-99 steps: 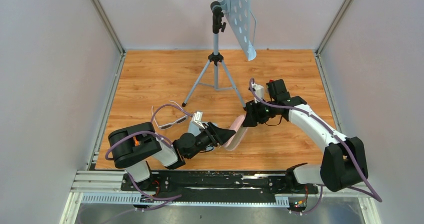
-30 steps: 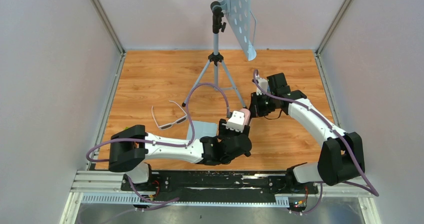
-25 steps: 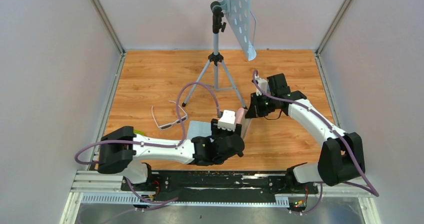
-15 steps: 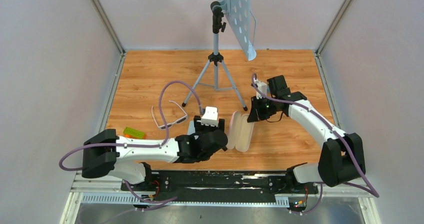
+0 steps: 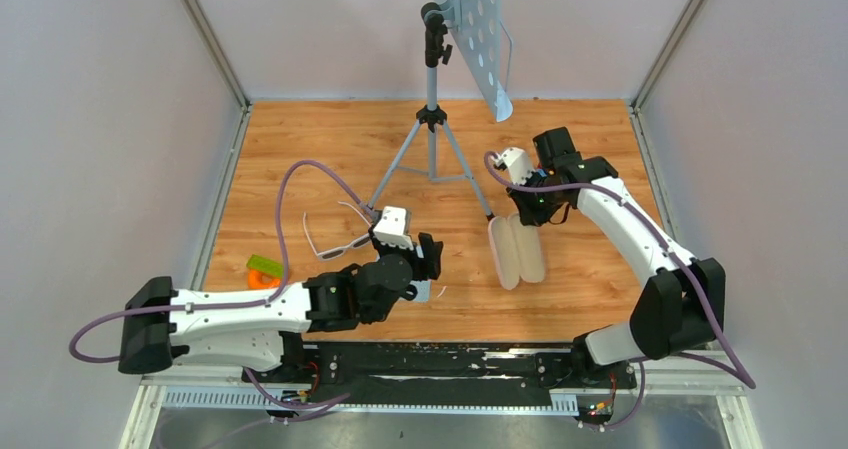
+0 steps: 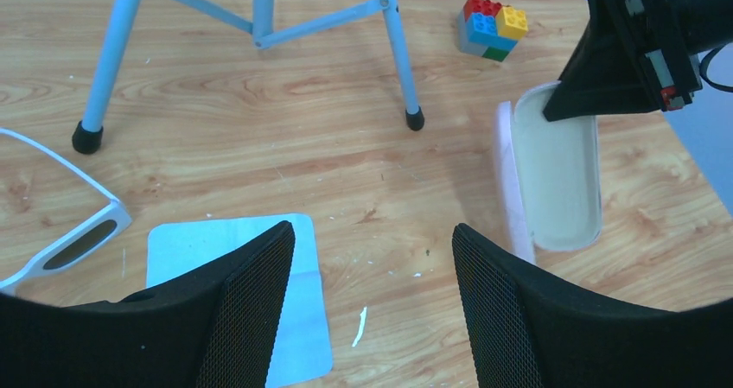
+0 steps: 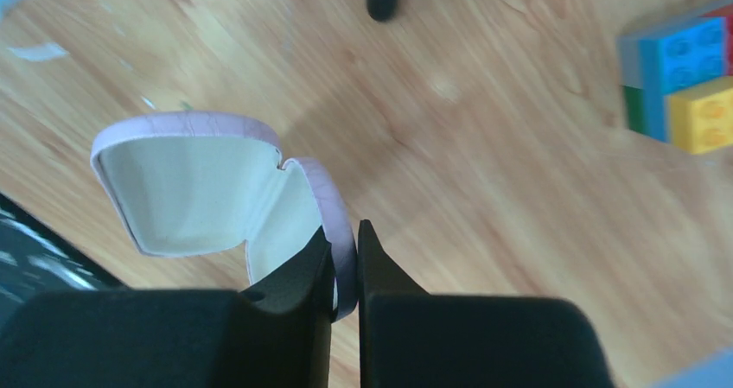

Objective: Organize the sunglasses
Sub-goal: Open the sunglasses case at the center of the board, then place the sunglasses case at the center of the board.

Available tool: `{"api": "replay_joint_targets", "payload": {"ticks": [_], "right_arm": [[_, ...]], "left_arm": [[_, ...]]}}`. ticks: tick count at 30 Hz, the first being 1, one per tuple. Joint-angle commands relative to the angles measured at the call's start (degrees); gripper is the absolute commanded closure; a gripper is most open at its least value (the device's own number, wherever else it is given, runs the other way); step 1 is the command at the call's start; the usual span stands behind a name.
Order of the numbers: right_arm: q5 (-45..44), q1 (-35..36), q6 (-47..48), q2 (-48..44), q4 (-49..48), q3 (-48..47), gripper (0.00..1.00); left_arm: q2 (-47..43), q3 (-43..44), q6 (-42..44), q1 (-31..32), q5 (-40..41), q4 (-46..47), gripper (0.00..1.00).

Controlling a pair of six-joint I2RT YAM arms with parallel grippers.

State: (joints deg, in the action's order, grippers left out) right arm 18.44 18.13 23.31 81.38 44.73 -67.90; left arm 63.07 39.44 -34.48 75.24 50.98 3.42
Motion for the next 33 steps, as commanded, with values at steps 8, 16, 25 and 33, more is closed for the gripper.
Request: {"api": "replay_joint_targets", "payload": {"ticks": [8,16,25,33], "right_arm": [[-21.9,4.6,29.6,-0.4,7.2,0.2,1.0],[-31.7,19.3,34.6,2.5,1.9,0.3,1.0],[-45.5,29.6,39.1,16.0,-8.7,0.0,1.0],[-48.3,31.5,39.5,22.0,-12.3,-3.4,1.0]], "left_arm": [[-13.4,-7.5,-7.1,0.2,4.2,-10.9,0.3],[-22.1,-9.8,-9.8,0.2,8.8,-19.0,0.3],[-30.1,-9.8,-14.2,0.2,12.0,-29.1,0.3],[-32.5,-11.0,-16.1,0.2,11.6,-32.0,0.3]]}}
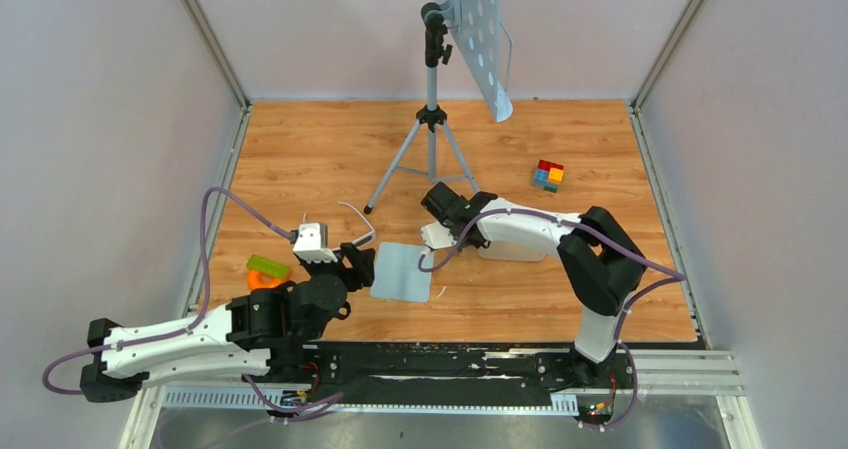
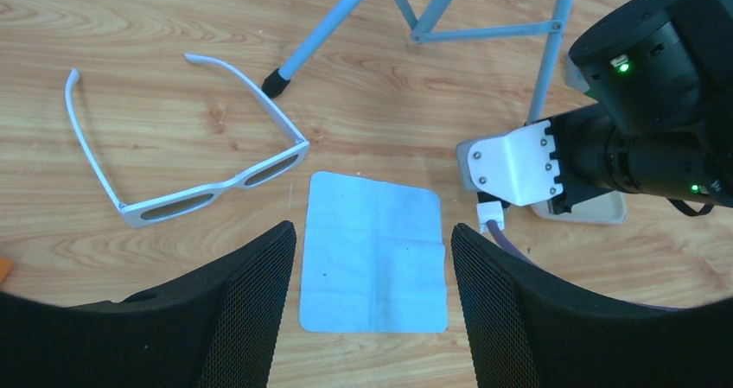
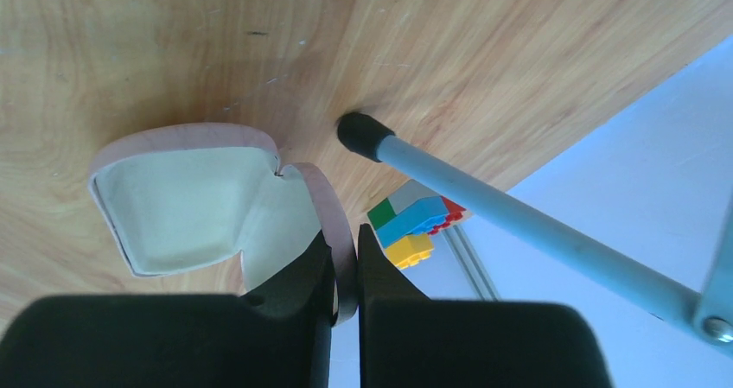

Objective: Organize the sunglasses
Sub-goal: Place the sunglasses case at the center of the board.

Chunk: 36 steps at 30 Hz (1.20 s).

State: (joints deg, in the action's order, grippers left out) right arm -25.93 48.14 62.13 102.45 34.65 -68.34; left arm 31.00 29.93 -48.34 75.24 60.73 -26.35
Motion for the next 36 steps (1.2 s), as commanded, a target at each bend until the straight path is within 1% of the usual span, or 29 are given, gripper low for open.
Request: {"api": "replay_joint_targets", "payload": {"ticks": [1,3,4,6,7,12,15,20,26,29,32,35,36], "right_arm": [[-3.7,1.6,0.4,1.3,-2.2,-3.1,1.0],[-4.0,1.6,-0.2,2.2,-2.2,-3.3,0.99],[-4.2,1.6,-0.3,2.5,-2.2,-3.2,0.95],[-4.2,1.6,-0.9,2.6,-2.2,-3.1,0.84],[-3.9,1.6,-1.2,2.4,-2.2,-3.1,0.81],[-3.2,2.2,-2.3,1.5,-2.2,-3.9,0.78],[-3.1,2.9,-3.0,1.0,-1.5,-4.5,0.71],[-2.7,3.0,-5.3,-1.3,0.8,-6.4,0.7],[-0.2,2.9,-8.6,-7.9,4.7,-7.2,0.71],[4.9,2.9,-12.9,-11.9,7.8,-6.8,0.71],[14.3,2.6,-18.4,-15.2,10.3,-5.6,0.73],[24.2,1.0,-23.8,-18.2,10.4,-4.1,0.75],[28.8,0.4,-25.0,-18.9,10.4,-3.6,0.76]], "left_arm": [[-0.3,-1.6,-2.3,0.2,1.8,-1.8,0.3],[0.2,-1.9,-2.3,0.2,1.8,-0.9,0.31],[0.5,-2.0,-2.3,0.2,1.6,-0.4,0.3],[1.2,-1.9,-2.2,0.2,1.2,0.3,0.31],[1.6,-1.9,-2.2,0.2,1.1,0.5,0.31],[2.9,-2.1,-2.3,0.2,0.0,1.5,0.31],[3.0,-2.2,-2.6,0.3,-0.7,1.6,0.31],[2.5,-2.2,-2.7,0.2,-1.1,1.3,0.31],[3.6,-2.1,-1.2,0.2,-2.1,1.2,0.31],[4.5,-1.5,-1.5,0.3,-3.7,-0.5,0.31],[5.5,-0.9,-2.9,0.2,-5.8,-3.1,0.31],[6.2,-0.3,-3.1,0.2,-9.1,-5.6,0.31],[6.1,-0.1,-4.1,0.2,-9.4,-6.9,0.3]]}}
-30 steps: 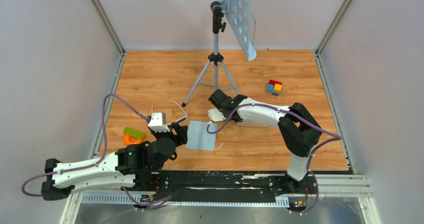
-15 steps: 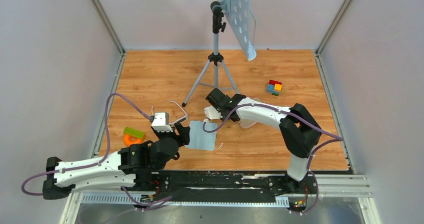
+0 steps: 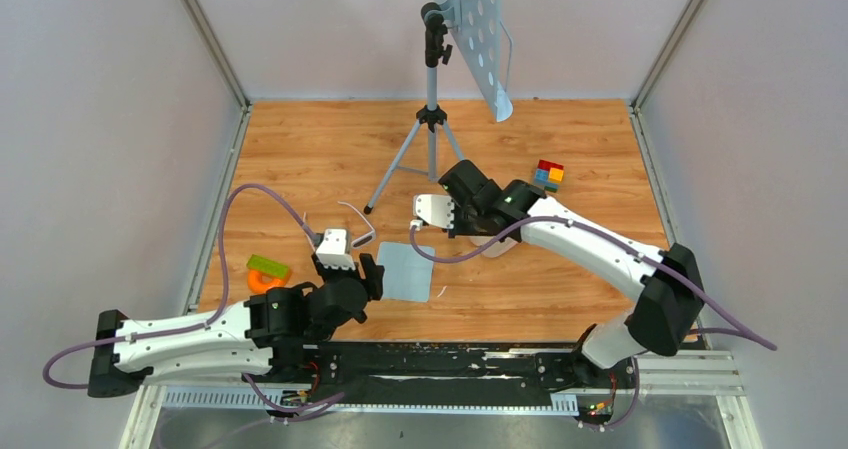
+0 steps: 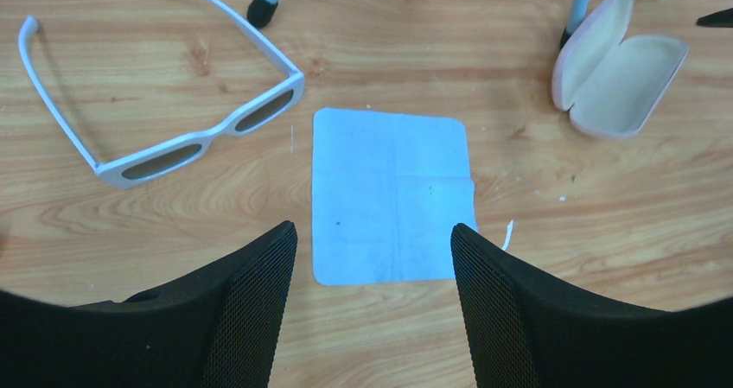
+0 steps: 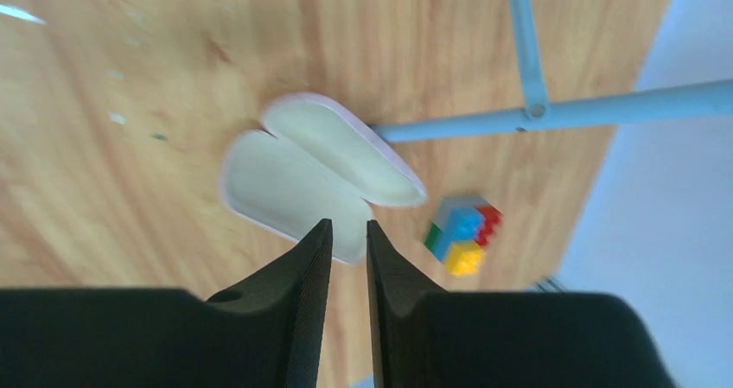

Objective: Organize the sunglasses
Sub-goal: Place the sunglasses case at the center of the board, then fold the glasses cleaning cloth at the center of the board.

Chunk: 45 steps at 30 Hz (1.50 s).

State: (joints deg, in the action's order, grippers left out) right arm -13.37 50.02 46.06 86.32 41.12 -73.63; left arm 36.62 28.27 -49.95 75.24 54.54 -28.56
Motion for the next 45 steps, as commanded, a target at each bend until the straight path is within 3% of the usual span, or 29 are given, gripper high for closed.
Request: {"api": "replay_joint_targets", "payload": {"ticks": [1,6,9,11,13,17,23,24,26,29,42,45], "right_arm": [[19.4,-1.9,-10.2,-3.5,3.7,2.4,0.76],[30.7,-2.3,-15.4,-6.4,0.3,6.0,0.77],[33.0,-2.4,-17.7,-6.7,-1.3,6.9,0.77],[34.9,-2.5,-18.5,-7.4,-2.0,7.8,0.78],[37.0,-2.8,-18.5,-8.8,-2.5,9.1,0.77],[37.2,-3.4,-18.1,-11.7,-2.4,11.3,0.72],[37.1,-5.0,-18.6,-14.5,-2.6,13.5,0.59],[36.9,-5.5,-19.0,-14.9,-3.1,13.9,0.5],[37.2,-6.5,-19.4,-16.1,-4.5,15.0,0.45],[37.7,-7.8,-19.8,-17.5,-5.1,16.1,0.46],[38.4,-10.8,-21.7,-20.8,-7.2,20.4,0.53],[39.3,-11.1,-22.0,-20.4,-7.6,20.8,0.53]], "left_arm": [[0.4,1.7,-3.3,0.2,-3.8,-6.2,0.3],[-1.5,3.2,-0.8,0.0,-8.6,-10.9,0.36],[-0.8,7.4,5.5,-2.4,-11.3,-16.1,0.37],[0.4,10.6,10.2,-6.6,-14.7,-17.7,0.38],[1.4,12.2,16.4,-12.2,-23.2,-14.3,0.4],[9.3,16.2,24.8,-28.9,-41.0,-13.9,0.41],[23.3,21.4,30.1,-36.8,-53.5,-9.4,0.38],[25.6,22.4,30.2,-37.0,-54.1,-8.4,0.37],[30.4,24.6,30.0,-37.2,-54.2,-7.1,0.36],[36.8,26.8,29.6,-37.3,-54.0,-5.3,0.37],[52.0,29.4,29.1,-37.2,-47.0,0.4,0.68],[54.1,29.8,28.8,-37.3,-44.4,-0.1,0.66]]}}
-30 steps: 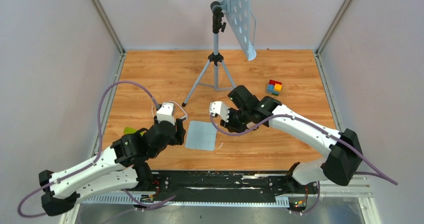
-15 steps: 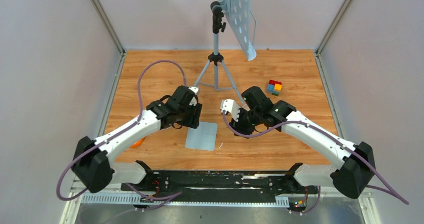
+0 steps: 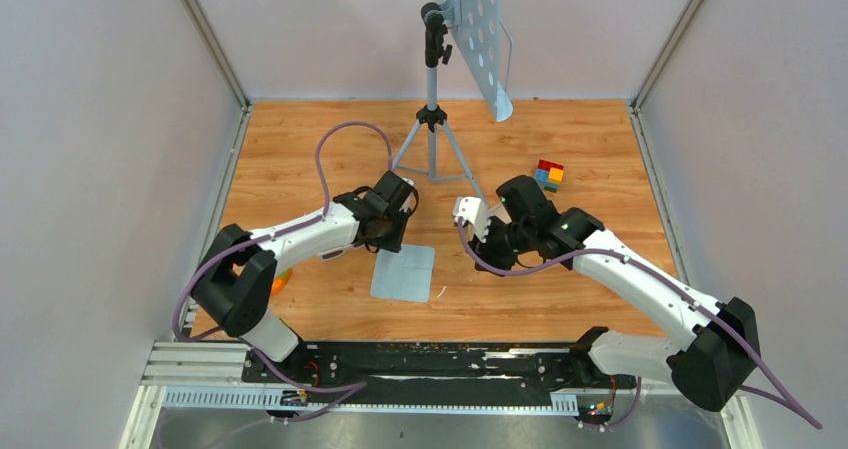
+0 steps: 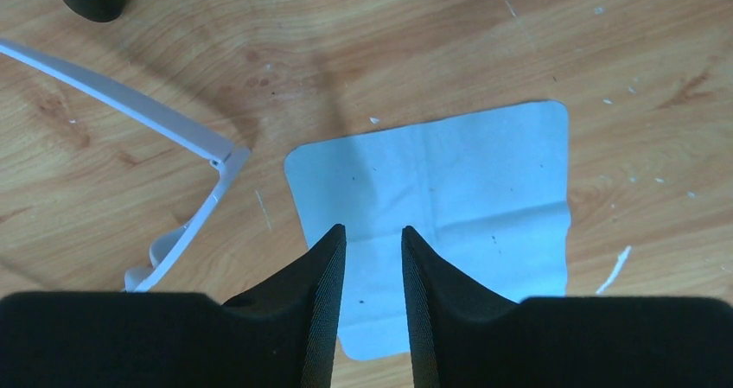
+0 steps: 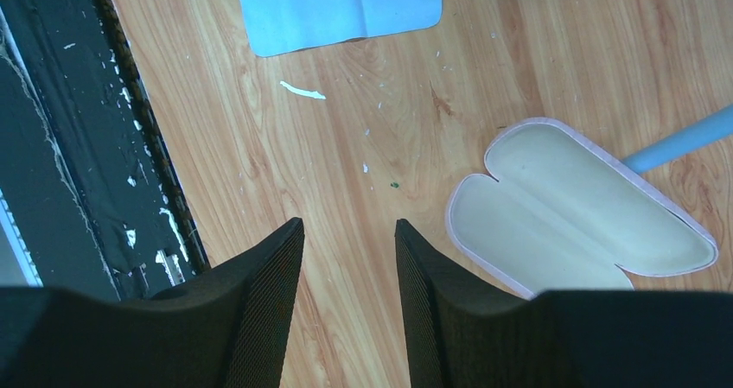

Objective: Organize the sunglasses
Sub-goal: Fold the glasses cleaning cloth at the center of the board.

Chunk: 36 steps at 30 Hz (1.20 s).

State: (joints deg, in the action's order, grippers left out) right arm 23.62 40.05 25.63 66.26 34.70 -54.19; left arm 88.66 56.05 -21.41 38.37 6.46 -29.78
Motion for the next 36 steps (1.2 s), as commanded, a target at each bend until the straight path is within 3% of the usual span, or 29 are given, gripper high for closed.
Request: {"api": "replay_joint_targets", "payload": {"ticks": [1,10,28,36], "right_arm": [[2.4,-1.1,-1.5,-0.1,-1.3,1.4,0.53],[3.5,-1.2,-1.8,0.6,-1.9,1.8,0.54],[4.2,-1.2,-1.4,-0.3,-2.7,3.4,0.55],[4.2,-1.3,-1.2,-1.5,-3.5,4.7,0.55]], "left_arm": [[2.2,1.9,0.0,-0.4,4.3,1.2,0.65],[4.5,0.4,-0.6,-2.5,6.0,4.4,0.61],[9.2,-1.1,-1.3,-5.9,2.3,7.4,0.71],[8.6,-1.2,-1.2,-6.0,4.3,6.0,0.66]]}}
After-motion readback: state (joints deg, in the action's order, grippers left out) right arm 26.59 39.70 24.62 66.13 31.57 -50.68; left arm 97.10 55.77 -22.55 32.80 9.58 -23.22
